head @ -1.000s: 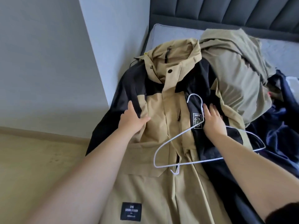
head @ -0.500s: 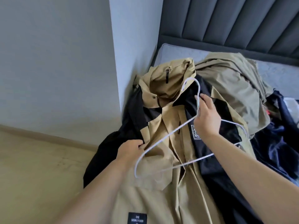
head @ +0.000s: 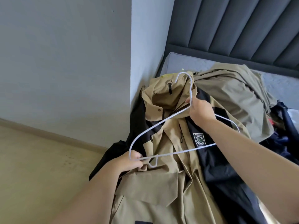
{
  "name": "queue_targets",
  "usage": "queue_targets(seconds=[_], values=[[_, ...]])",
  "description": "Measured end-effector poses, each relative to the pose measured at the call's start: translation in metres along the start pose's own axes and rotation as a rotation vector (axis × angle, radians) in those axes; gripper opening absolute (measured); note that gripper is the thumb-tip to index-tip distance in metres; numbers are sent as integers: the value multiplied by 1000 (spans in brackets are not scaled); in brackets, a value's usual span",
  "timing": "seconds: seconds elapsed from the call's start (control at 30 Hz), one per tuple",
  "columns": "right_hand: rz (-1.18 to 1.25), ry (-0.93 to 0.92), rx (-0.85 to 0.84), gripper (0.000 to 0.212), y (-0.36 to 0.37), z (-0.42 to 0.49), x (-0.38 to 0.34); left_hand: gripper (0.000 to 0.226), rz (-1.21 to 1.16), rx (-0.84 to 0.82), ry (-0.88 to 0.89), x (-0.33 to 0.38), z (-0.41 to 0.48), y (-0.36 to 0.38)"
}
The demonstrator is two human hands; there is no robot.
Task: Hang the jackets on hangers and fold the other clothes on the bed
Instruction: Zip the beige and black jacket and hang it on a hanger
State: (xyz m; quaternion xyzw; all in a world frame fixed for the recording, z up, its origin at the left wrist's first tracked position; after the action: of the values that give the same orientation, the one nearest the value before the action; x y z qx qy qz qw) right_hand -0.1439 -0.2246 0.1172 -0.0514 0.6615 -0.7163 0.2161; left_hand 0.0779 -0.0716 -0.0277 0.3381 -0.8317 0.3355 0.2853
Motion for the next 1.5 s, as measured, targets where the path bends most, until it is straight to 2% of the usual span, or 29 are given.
queue_targets(seconds=[0.07, 0.1, 0.17, 0.23, 0.27, 0.33, 0.4, 0.47, 0.57, 0.67, 0.77, 0.8, 0.83, 0.9, 1.0, 1.17, 1.3, 1.4, 1.5], values=[[3, -60, 42, 25, -1, -10, -4, 11, 40, 22, 5, 1, 2, -10], [9, -88, 50, 25, -1, -17, -6, 14, 74, 85, 26, 4, 3, -16], [46, -136, 50, 24, -2, -31, -11, 18, 60, 352, 99, 12, 4, -28], [98, -190, 25, 25, -1, -48, -17, 19, -178, 643, 220, 24, -3, -38], [125, -221, -1, 27, 0, -57, -21, 21, -266, 720, 292, 29, -7, -40], [179, -261, -68, 27, 2, -73, -27, 53, -192, 695, 440, 44, -15, -40], [206, -267, -134, 25, 4, -86, -30, 75, 55, 605, 448, 60, -21, -37], [197, -272, -190, 26, 5, -98, -31, 81, 205, 584, 367, 73, -22, -37], [197, -279, -185, 24, 2, -110, -30, 85, 215, 566, 248, 98, -18, -50], [214, -267, -166, 23, -4, -119, -29, 79, 281, 546, 138, 121, -11, -71], [148, -245, -116, 23, -8, -121, -28, 47, 422, 434, -83, 126, -5, -83], [74, -205, -96, 22, -9, -119, -28, 36, 438, 446, -134, 121, -4, -80], [-20, -148, -76, 18, -10, -116, -27, 29, 408, 498, -135, 114, -5, -75], [-163, -26, -17, 8, -14, -108, -22, 30, 300, 661, -25, 95, -10, -56], [-238, 134, 68, 17, -23, -98, -5, 36, 123, 828, 165, 61, -29, -21], [-250, 354, 31, 44, -42, -94, 21, 25, 83, 838, 257, 35, -61, -4], [-210, 465, -126, 58, -50, -98, 8, 21, 194, 899, 215, 31, -82, 12], [-103, 552, -201, 56, -57, -102, -5, 26, 196, 940, 122, 26, -93, 22], [2, 525, -155, 39, -63, -103, -13, 30, 198, 937, 122, 23, -101, 29]])
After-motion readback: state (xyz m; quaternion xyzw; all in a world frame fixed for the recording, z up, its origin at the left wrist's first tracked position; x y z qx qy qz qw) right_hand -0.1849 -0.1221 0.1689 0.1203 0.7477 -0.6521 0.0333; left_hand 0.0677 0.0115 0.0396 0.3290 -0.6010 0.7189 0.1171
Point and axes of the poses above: each hand's wrist, its own z-axis towards the middle knuckle, its own y-axis out of the palm, x = y × z, the point moved 1 cm from there along z, towards the middle knuckle, and after that the axes turned 11 degrees about -x, right-handed, at the moved point
